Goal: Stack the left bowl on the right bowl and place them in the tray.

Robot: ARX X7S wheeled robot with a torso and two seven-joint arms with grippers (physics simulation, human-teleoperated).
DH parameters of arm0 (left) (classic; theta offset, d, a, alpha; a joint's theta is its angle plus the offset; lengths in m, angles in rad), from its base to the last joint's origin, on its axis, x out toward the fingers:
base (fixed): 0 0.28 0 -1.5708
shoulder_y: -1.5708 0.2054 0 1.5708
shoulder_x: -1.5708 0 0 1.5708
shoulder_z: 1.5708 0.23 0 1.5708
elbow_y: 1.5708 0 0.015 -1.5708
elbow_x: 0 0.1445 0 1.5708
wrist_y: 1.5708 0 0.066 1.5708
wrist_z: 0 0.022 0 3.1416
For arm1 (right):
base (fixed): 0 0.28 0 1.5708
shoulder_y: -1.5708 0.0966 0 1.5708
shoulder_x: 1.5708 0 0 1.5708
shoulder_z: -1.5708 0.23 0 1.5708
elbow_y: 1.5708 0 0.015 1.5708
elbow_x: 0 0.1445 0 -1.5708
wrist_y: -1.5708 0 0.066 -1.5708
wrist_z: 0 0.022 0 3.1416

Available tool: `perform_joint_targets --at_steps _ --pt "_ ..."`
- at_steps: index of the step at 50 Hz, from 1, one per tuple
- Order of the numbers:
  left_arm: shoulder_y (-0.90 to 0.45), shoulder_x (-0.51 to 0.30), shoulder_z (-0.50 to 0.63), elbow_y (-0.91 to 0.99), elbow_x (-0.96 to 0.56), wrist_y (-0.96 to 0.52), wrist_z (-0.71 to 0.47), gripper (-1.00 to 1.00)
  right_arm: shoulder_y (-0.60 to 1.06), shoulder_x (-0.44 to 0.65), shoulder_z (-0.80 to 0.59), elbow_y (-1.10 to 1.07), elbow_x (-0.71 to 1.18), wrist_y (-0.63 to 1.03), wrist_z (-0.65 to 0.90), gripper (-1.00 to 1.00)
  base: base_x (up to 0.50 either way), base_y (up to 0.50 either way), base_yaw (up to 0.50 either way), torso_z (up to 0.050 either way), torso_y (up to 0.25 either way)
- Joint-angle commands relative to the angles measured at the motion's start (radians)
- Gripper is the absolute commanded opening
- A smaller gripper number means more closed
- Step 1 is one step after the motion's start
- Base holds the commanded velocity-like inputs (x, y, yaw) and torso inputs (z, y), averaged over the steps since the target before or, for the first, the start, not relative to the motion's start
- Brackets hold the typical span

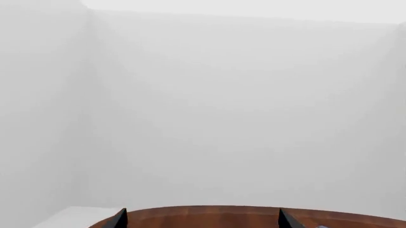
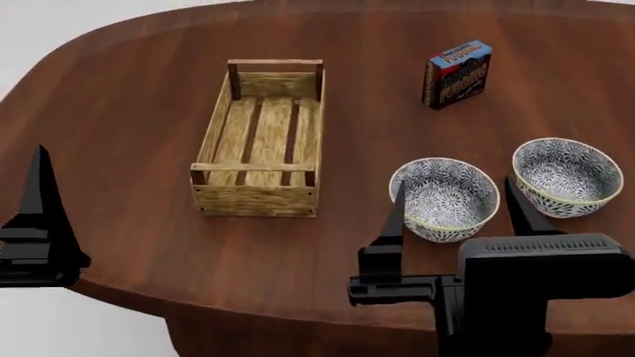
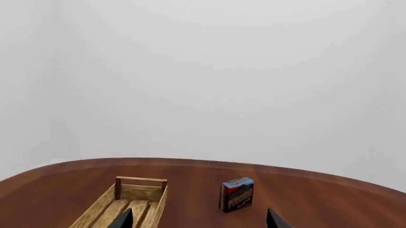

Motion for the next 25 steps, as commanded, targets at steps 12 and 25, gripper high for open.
perform_joint_targets --at_steps 12,25 --pt "0.006 -0.016 0.024 0.009 -0.002 0.013 -0.004 1.00 0.002 0.000 -0.002 0.013 0.013 -0.012 -0.013 1.00 0.50 0.06 0.00 0.000 0.001" --pt "0.007 -0.018 0.037 -0.002 0.000 0.023 -0.008 1.00 0.000 -0.002 0.001 0.022 0.017 -0.026 -0.014 1.00 0.50 0.04 0.00 0.000 0.001"
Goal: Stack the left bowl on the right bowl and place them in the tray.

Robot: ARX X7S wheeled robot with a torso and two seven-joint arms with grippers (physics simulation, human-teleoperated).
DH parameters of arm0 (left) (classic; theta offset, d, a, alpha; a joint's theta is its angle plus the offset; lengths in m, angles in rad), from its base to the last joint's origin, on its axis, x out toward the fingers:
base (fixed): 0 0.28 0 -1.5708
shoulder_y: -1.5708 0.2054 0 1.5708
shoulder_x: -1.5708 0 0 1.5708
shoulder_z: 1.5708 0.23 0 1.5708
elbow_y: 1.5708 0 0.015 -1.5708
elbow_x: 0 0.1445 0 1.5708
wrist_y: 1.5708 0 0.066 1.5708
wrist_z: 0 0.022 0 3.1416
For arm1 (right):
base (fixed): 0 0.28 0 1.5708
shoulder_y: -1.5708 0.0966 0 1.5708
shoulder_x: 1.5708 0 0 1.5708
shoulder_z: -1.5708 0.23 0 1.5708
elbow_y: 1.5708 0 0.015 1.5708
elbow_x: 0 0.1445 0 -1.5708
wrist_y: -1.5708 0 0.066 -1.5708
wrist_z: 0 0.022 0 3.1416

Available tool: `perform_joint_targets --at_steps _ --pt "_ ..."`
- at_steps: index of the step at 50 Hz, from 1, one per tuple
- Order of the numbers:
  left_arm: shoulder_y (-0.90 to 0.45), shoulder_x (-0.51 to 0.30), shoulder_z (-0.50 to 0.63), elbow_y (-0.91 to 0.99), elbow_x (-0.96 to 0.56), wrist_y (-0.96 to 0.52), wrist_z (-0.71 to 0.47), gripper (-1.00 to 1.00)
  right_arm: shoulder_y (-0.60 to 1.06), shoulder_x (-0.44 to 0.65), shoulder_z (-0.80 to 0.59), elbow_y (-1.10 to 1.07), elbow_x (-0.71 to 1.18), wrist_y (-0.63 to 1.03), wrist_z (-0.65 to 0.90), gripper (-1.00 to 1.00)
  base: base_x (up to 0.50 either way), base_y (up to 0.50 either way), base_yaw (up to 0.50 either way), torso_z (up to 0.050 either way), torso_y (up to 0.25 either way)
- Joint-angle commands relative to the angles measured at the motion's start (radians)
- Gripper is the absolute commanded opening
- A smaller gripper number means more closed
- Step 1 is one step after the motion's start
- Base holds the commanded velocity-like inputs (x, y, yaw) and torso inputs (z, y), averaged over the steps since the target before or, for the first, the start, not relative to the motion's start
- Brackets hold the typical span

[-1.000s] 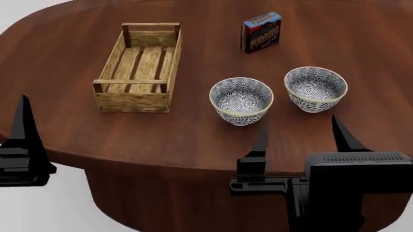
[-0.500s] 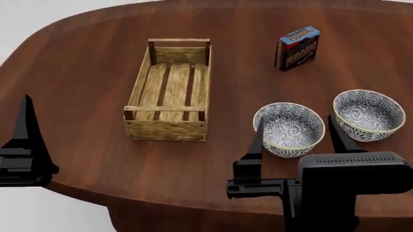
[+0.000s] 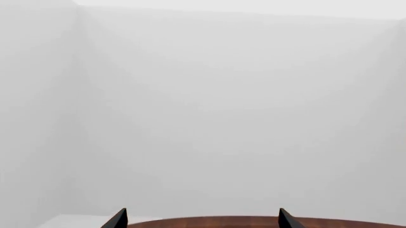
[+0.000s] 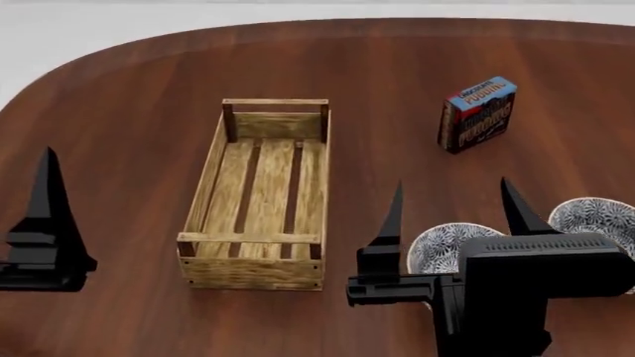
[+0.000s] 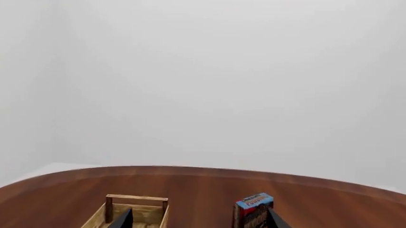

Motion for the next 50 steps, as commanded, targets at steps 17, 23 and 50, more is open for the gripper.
perform_joint_targets --at_steps 17,23,50 --pt "0.005 -0.010 0.014 -0.003 -0.012 0.009 -0.006 1.00 0.000 -0.002 -0.003 0.018 -0.008 -0.012 0.009 1.00 0.50 0.03 0.00 0.000 0.001" --pt "0.004 -0.013 0.015 -0.002 -0.013 0.009 -0.009 1.00 -0.001 -0.003 -0.001 0.014 -0.006 -0.007 0.017 1.00 0.50 0.03 0.00 0.000 0.002" --pt "0.004 -0.025 0.025 0.007 -0.018 0.008 -0.023 1.00 0.022 0.003 -0.018 0.014 -0.011 0.062 0.048 1.00 0.09 0.01 -0.10 0.000 0.000"
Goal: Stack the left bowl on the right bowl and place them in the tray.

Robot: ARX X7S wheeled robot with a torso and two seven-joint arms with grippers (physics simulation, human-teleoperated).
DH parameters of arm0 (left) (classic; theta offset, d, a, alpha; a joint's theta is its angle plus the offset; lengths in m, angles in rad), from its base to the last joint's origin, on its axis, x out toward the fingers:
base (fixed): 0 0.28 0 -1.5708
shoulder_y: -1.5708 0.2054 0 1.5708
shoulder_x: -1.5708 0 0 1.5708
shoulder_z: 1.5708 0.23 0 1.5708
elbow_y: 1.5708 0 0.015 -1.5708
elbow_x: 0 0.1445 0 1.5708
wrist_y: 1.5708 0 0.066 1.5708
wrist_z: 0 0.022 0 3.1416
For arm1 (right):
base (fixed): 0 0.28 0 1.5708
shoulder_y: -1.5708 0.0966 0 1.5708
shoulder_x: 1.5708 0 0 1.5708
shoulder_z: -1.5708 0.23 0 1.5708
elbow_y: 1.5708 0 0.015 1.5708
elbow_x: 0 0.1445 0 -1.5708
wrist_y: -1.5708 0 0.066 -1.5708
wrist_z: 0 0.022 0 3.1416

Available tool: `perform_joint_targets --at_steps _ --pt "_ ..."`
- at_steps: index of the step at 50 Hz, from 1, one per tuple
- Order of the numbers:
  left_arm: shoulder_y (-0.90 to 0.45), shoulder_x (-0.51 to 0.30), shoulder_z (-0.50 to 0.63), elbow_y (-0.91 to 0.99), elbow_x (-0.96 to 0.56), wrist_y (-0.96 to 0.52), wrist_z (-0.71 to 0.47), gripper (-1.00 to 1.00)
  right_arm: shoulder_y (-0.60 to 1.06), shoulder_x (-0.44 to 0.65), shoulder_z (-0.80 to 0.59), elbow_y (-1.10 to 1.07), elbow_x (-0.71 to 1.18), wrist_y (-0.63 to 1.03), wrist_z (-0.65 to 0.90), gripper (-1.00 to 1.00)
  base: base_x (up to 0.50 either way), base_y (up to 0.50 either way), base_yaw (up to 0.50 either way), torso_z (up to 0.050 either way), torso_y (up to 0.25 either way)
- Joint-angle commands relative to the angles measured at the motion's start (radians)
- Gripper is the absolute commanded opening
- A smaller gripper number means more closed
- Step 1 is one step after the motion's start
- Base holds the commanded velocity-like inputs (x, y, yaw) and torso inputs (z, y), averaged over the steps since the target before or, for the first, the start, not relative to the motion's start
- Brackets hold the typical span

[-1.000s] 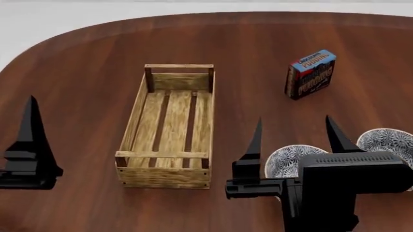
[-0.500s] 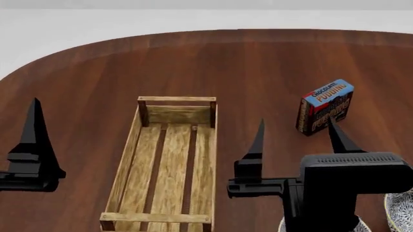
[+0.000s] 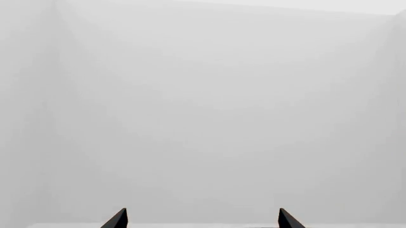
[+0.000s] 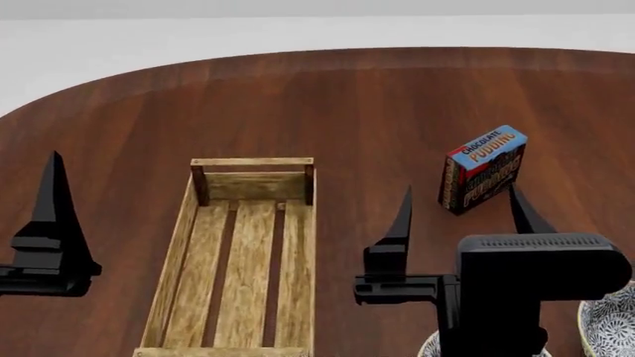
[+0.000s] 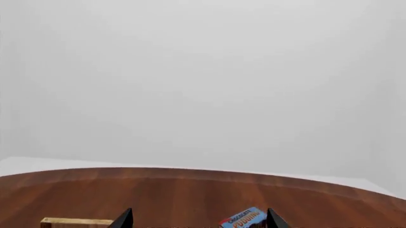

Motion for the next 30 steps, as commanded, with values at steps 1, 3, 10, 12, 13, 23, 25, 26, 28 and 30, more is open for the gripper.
perform_joint_targets --at_steps 1,3,10,12,13,23,25,26,28,30 --pt "0.000 -0.005 0.002 0.001 -0.003 0.001 -0.005 1.00 0.006 0.001 -0.003 -0.001 0.009 0.012 -0.001 1.00 0.00 0.00 0.00 0.000 0.000" --pt "0.000 -0.006 0.001 0.002 -0.005 0.001 -0.006 1.00 0.007 0.001 -0.002 -0.002 0.009 0.013 0.001 1.00 0.00 0.00 0.00 0.000 0.000" --pt "-0.002 -0.009 -0.002 0.002 -0.010 0.003 -0.008 1.00 0.006 0.007 -0.008 -0.005 0.007 0.012 -0.002 1.00 0.27 0.03 0.00 0.000 0.000" --pt "-0.002 -0.009 -0.003 -0.001 -0.010 0.005 -0.009 1.00 0.003 0.005 -0.003 -0.004 0.012 0.005 -0.004 1.00 0.50 0.09 0.00 0.000 0.000" --pt "-0.002 -0.009 -0.003 -0.002 -0.010 0.005 -0.010 1.00 0.002 0.005 -0.002 -0.005 0.014 0.004 -0.005 1.00 0.50 0.09 0.00 0.000 0.000" --pt "-0.002 -0.013 0.000 0.003 -0.014 0.004 -0.015 1.00 -0.005 0.006 0.006 -0.009 0.028 -0.010 -0.013 1.00 0.50 0.08 0.00 0.000 0.001" --pt "-0.002 -0.013 0.000 0.004 -0.016 0.003 -0.016 1.00 -0.007 0.006 0.009 -0.008 0.031 -0.013 -0.013 1.00 0.50 0.03 0.00 0.000 0.000" --pt "-0.002 -0.014 0.000 0.005 -0.016 0.003 -0.017 1.00 -0.008 0.006 0.009 -0.008 0.029 -0.012 -0.011 1.00 0.50 0.03 0.00 0.000 0.000" --pt "-0.002 -0.014 0.001 0.005 -0.017 0.004 -0.018 1.00 -0.010 0.006 0.010 -0.007 0.031 -0.017 -0.013 1.00 0.50 0.02 0.00 0.000 0.000" --pt "-0.002 -0.011 0.000 0.006 -0.030 -0.003 -0.017 1.00 -0.009 0.005 0.010 -0.005 0.032 -0.019 -0.015 1.00 0.50 0.00 0.00 0.000 0.005"
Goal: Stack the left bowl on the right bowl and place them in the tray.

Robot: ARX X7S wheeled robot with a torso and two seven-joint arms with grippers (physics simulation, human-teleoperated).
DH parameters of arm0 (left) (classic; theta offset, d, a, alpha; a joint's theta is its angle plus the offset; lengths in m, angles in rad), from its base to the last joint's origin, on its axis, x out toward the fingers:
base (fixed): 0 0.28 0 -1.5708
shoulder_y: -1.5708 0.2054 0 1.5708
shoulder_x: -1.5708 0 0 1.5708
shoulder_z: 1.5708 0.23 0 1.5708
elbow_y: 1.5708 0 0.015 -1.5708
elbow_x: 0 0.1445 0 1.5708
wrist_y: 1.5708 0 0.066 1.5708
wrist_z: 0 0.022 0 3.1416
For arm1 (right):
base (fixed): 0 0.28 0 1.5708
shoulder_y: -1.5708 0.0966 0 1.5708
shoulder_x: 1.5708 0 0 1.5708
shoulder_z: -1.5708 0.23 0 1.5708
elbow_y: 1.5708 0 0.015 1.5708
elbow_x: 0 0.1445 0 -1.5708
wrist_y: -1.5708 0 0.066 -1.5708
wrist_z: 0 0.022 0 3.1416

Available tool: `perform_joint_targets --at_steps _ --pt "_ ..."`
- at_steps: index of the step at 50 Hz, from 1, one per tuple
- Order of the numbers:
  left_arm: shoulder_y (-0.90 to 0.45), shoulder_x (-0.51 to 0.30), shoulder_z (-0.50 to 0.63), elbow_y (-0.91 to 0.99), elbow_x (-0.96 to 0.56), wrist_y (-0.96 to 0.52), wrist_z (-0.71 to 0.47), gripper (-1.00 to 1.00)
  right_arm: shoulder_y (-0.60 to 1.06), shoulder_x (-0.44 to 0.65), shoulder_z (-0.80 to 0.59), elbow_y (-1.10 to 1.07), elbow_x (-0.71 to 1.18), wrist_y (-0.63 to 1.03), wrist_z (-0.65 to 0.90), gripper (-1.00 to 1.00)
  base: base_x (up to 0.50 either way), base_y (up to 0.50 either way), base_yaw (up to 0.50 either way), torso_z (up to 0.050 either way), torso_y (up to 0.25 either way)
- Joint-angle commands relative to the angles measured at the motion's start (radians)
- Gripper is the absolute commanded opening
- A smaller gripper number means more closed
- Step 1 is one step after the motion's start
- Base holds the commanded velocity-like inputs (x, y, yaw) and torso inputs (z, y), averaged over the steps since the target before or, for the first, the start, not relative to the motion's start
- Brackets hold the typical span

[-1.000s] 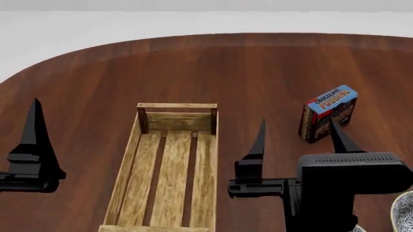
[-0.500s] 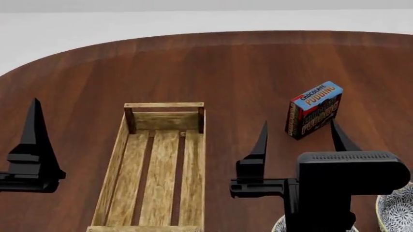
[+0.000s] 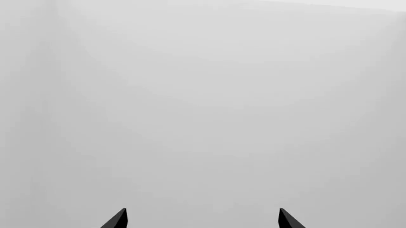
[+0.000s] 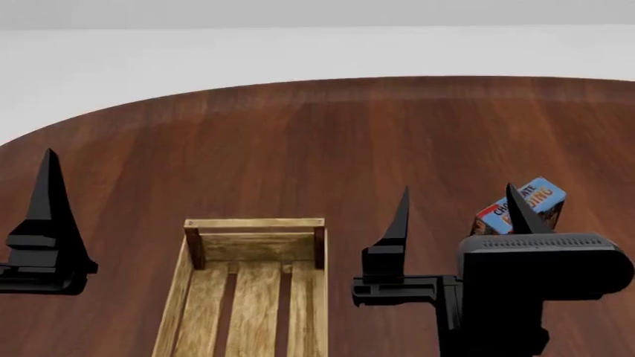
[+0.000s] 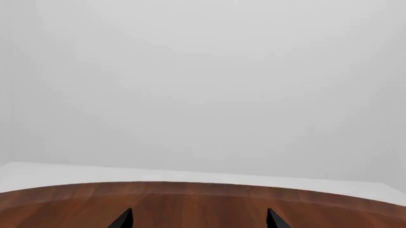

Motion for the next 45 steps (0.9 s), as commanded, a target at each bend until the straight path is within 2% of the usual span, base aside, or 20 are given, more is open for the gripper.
perform_joint_targets --at_steps 1,11,45 --pt "0.001 -0.001 0.007 0.001 -0.007 0.001 -0.003 1.00 -0.007 0.000 0.004 0.003 0.007 -0.018 -0.007 1.00 0.50 0.00 0.00 0.000 0.000" --pt "0.023 -0.021 0.029 -0.002 0.027 0.022 0.000 1.00 -0.001 -0.001 0.002 0.005 0.016 0.000 -0.002 1.00 0.08 0.00 0.00 0.000 0.001" --pt "0.024 -0.050 0.057 0.010 0.061 0.029 -0.012 1.00 0.003 0.003 -0.004 0.009 0.025 0.018 0.009 1.00 0.00 0.00 0.00 0.000 -0.250"
